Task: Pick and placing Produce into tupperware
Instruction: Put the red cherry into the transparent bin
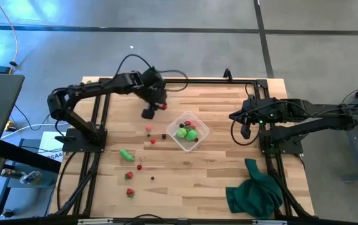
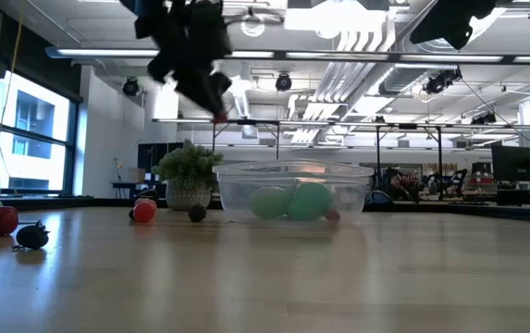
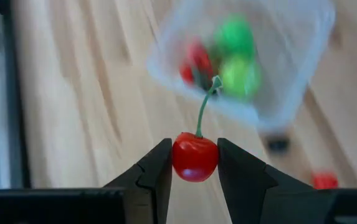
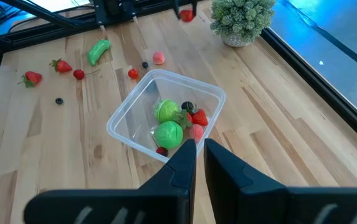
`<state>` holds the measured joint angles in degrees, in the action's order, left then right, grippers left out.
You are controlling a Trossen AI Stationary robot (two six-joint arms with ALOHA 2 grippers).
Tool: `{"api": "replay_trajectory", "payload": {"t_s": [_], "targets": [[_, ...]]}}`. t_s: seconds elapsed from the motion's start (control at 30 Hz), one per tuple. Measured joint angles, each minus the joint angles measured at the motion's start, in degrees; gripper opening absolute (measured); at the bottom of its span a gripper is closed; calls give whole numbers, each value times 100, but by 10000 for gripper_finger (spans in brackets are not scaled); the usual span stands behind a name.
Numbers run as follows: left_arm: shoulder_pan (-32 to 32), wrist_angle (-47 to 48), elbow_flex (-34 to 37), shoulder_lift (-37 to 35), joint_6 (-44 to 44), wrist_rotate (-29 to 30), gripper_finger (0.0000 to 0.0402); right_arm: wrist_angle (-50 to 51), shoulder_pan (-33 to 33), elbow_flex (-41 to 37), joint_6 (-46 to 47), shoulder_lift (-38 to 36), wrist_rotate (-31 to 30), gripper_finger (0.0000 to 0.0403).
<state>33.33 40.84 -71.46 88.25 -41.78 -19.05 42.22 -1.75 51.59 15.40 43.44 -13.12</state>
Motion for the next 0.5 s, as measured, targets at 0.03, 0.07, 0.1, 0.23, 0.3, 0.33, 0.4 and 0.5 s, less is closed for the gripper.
{"api": "replay_trajectory", "payload": {"t_s": [0.03, 0.07, 0.1, 0.23, 0.3, 0.33, 0.4, 0.5], "targets": [[-48, -141, -109, 0, 124, -59, 108, 0, -1, 0, 0, 0, 0, 25], [-104, -288, -201, 0, 220, -117, 108, 0, 0, 0, -1, 0, 0, 25], [-182, -453, -267, 0, 298, -168, 108, 0, -1, 0, -2, -2, 1, 25], [-556, -1046, -345, 31, 425, -304, 108, 0, 0, 0, -1, -2, 0, 25], [-755, -1176, -350, 130, 458, -267, 108, 1, -1, 0, 0, 0, 1, 25], [-829, -1171, -348, 204, 460, -214, 108, 0, 1, 0, 0, -2, -1, 25], [-1008, -1203, -348, 389, 460, 24, 108, 0, 1, 0, 0, 0, -1, 25], [-1209, -1281, -347, 771, 458, 219, 108, 0, 0, 0, -1, -1, -1, 25]]}}
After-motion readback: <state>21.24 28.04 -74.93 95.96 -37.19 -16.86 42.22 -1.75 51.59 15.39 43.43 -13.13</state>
